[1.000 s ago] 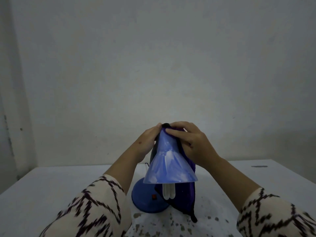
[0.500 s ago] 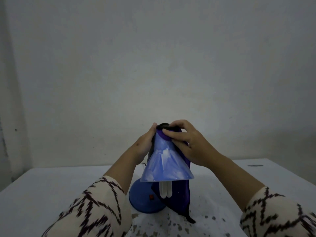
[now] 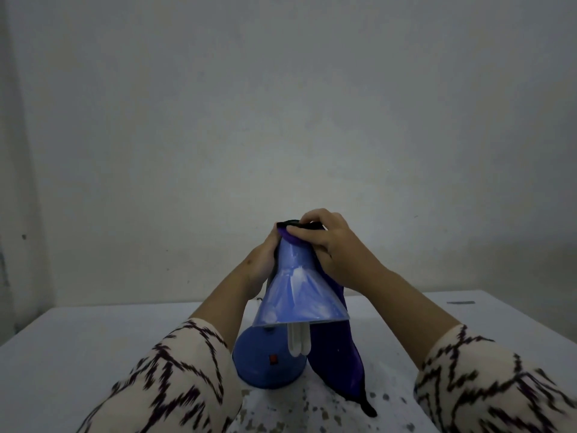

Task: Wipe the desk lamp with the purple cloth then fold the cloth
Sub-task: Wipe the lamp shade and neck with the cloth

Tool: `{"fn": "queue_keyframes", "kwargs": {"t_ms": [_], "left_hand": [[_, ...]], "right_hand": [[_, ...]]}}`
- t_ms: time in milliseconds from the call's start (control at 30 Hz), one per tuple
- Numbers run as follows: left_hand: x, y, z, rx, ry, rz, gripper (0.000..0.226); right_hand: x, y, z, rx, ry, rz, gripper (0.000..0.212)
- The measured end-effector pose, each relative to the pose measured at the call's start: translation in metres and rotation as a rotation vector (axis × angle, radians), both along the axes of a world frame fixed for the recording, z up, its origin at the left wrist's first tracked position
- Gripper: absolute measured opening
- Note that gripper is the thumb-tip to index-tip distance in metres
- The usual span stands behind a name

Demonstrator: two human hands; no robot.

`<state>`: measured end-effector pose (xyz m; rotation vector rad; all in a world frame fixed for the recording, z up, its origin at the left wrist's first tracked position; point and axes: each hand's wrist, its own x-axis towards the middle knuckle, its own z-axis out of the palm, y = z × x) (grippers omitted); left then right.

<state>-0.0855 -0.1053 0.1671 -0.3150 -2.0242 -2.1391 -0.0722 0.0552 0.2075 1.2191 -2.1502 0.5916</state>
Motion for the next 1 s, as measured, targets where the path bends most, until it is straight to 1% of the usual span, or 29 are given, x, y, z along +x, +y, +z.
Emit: {"fn": "queue_keyframes", "kwargs": {"t_ms": [100, 233, 333, 433, 533, 700, 867, 1000], "left_hand": [[0.001, 0.001, -0.001, -0.012, 0.001, -0.022, 0.050], [0.002, 0.002, -0.002, -0.040, -0.047, -0.072, 0.059], [0.003, 0.001, -0.001, -0.064, -0.070, -0.100, 0.063], [0.001, 0.001, 0.000, -0.006, -0.035, -0.090, 0.057], [-0.002, 0.001, -0.002, 0.084, 0.010, -0.087, 0.046], [-0.001, -0.002, -0.001, 0.107, 0.012, -0.056, 0.030], [-0.001, 0.000, -0.003, 0.076, 0.004, -0.043, 0.029], [0.001, 0.000, -0.001, 0.093, -0.017, -0.069, 0.033]], "right_hand": [[0.006, 0.004, -0.005, 0.010, 0.021, 0.019, 0.031], [0.014, 0.019, -0.014, 0.205, 0.176, 0.070, 0.031], [0.014, 0.025, -0.013, 0.305, 0.217, 0.076, 0.035], [0.007, 0.019, -0.004, 0.296, 0.252, 0.033, 0.036], [-0.001, 0.005, 0.008, 0.238, 0.226, -0.018, 0.033], [-0.002, -0.010, 0.014, 0.252, 0.229, -0.029, 0.032], [0.000, -0.001, 0.012, 0.312, 0.241, -0.033, 0.036], [0.009, -0.001, 0.013, 0.416, 0.246, -0.041, 0.039]]}}
